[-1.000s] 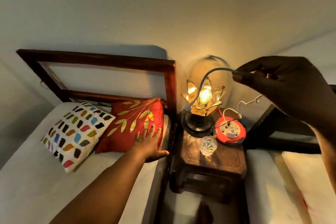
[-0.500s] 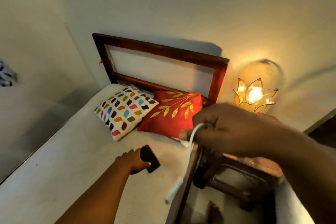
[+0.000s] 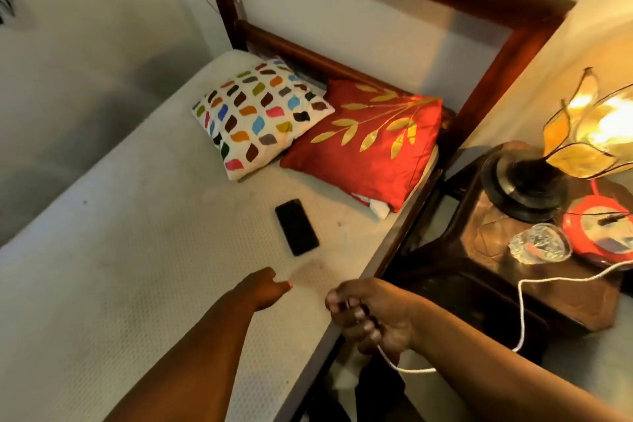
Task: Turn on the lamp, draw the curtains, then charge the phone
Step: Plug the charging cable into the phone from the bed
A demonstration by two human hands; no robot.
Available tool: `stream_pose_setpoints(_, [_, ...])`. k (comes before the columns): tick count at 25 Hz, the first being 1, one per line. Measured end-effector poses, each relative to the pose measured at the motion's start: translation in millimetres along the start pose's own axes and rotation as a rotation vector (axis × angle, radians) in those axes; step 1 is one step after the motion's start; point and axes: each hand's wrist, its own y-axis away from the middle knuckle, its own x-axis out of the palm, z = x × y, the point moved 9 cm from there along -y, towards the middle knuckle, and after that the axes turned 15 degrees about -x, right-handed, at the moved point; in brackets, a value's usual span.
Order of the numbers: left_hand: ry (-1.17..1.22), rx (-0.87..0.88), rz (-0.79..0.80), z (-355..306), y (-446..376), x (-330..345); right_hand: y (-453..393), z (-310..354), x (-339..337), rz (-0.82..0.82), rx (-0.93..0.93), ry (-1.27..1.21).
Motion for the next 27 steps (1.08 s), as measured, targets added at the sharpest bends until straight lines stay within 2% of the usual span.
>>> stream_pose_setpoints(2, [0.100,-0.027,0.005,-13,-23,10,-28,-11,-47,-0.132,-0.026,0.039])
stream_pose_setpoints(6, [0.246,-0.078,-0.001,-35,-76,22,-65,-49,-133,-0.322,0.134,0.318])
stream_pose_setpoints(8, [0.362,-0.129,-0.036,-40,-101,20,-86,-58,-164,-0.395,0.129,0.410])
stream_pose_setpoints(10, [0.491,-0.206,-0.087,-41,-120,16,-108,-54,-181,-0.399,0.096,0.548])
stream_pose_setpoints(12, [0.695,-0.273,-0.063,-45,-140,19,-133,-49,-199,-0.369,0.093,0.728])
stream_pose_setpoints(15, [0.937,-0.365,-0.053,-55,-167,25,-164,-45,-220,-0.379,0.040,0.768])
stream_pose_setpoints(17, [0.939,-0.432,-0.153,-60,-175,22,-176,-44,-228,-0.392,-0.040,0.748])
stream_pose_setpoints(19, [0.795,-0.465,-0.263,-69,-177,20,-179,-42,-234,-0.413,-0.111,0.722])
stream_pose_setpoints(21, [0.721,-0.449,-0.308,-78,-177,20,-176,-38,-238,-0.435,-0.146,0.713])
stream_pose_setpoints(24, [0.899,-0.258,-0.276,-94,-179,23,-167,-32,-241,-0.473,-0.174,0.559])
stream_pose_setpoints(27, [1.128,-0.078,-0.127,-110,-165,30,-155,-21,-245,-0.559,-0.195,0.616])
